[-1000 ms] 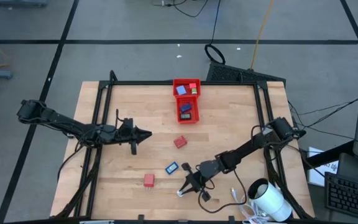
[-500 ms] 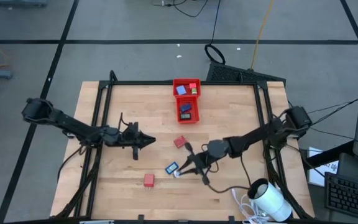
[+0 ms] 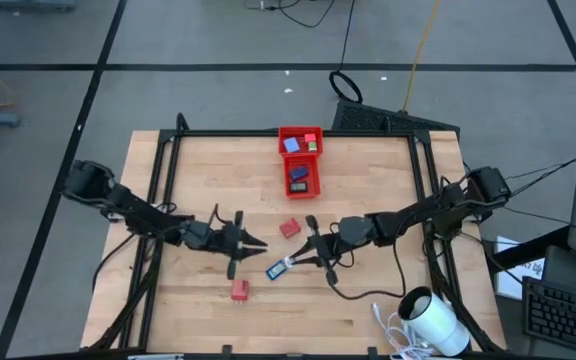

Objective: Pick & Place Office items
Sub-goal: Put the purple charger adapter into the top red bin

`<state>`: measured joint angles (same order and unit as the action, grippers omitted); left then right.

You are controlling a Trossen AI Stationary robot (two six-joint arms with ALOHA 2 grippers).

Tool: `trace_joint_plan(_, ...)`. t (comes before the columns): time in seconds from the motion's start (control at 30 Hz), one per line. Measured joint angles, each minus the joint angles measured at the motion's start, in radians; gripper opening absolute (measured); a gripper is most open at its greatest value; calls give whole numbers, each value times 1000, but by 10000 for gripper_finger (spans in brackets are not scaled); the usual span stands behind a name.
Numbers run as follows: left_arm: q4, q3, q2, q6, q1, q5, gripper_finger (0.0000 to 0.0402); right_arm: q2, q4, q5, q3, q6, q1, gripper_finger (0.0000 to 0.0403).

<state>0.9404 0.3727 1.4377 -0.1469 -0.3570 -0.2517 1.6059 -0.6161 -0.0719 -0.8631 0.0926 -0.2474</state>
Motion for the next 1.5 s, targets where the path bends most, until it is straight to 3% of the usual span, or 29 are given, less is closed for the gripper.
trace_joint_plan(0.27,-113,160,114,104,-7,-8,206,0,5,25,0,2,-1,38)
trace_joint_plan(0.47,-232,218,151,100,-11,-4,254,0,7,24,0,2,-1,36)
trace_joint_plan(0.87,-234,275,160,73,-4,2,269,-1,-3,24,-1,2,-1,38)
trace_joint_plan(1.03,-233,294,160,59,-4,51,269,1,8,25,-1,2,-1,39)
trace_joint_plan(1.5,-232,322,160,56,1,39,269,1,-51,24,-1,2,-1,38)
